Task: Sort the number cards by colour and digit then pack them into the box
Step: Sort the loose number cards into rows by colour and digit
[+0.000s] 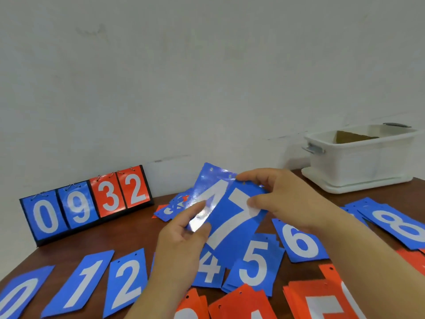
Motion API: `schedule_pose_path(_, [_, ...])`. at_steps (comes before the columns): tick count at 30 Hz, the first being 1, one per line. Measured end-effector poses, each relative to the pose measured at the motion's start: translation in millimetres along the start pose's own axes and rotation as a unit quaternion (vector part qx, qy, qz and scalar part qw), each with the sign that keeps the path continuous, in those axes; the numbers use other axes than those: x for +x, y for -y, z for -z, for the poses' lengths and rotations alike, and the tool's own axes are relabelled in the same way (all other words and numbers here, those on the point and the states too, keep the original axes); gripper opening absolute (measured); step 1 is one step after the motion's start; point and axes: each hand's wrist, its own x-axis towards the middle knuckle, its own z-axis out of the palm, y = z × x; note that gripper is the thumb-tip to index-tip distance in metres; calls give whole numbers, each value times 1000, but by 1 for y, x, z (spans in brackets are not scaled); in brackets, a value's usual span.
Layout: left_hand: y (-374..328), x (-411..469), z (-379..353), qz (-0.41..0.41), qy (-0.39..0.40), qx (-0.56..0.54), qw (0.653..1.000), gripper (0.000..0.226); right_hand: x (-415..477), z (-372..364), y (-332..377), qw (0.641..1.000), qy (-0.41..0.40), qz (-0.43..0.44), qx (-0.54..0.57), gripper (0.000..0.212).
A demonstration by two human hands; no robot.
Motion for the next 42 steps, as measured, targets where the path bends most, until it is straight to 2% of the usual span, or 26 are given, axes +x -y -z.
schedule_pose_path(2, [3, -2, -4, -3, 10, 32, 999, 42, 2, -3, -8, 1000, -25, 0, -6, 47])
schedule_pose_path(6, [8, -1, -4, 4, -38, 41, 998, 44, 5, -11, -19, 997, -79, 5, -5, 39])
schedule_pose_path(14, [9, 0, -4, -16, -88, 64, 994, 39, -1, -27, -27, 999, 3, -39, 26, 28])
schedule_pose_path(17, [11, 4, -1, -11, -106, 66, 992, 34, 4, -29, -33, 998, -39, -41, -10, 28])
schedule_pose_path(21, [17, 10, 7, 22, -110, 117, 987, 46, 12, -20, -46, 992, -111, -48, -19, 31])
schedule_pose_path(26, [30, 16, 14, 54, -54, 295, 953, 43, 15, -15, -56, 986, -145, -69, -47, 29])
schedule_pose_path(29, [34, 15, 15, 72, -19, 361, 930, 31, 16, -15, -61, 984, -143, -77, -71, 30])
schedule_pose_path(33, [35, 9, 14, 96, 46, 465, 879, 19, 16, -13, -65, 983, -118, -96, -101, 34])
schedule_pose_path(35, [35, 7, 13, 103, 60, 515, 849, 21, 16, -11, -64, 983, -103, -105, -108, 36])
schedule_pose_path(38, [36, 7, 12, 103, 63, 574, 810, 37, 16, -6, -63, 981, -97, -110, -127, 39])
schedule_pose_path(42, [42, 10, 9, 71, 81, 554, 825, 46, 15, 12, -63, 964, -104, -133, -207, 36])
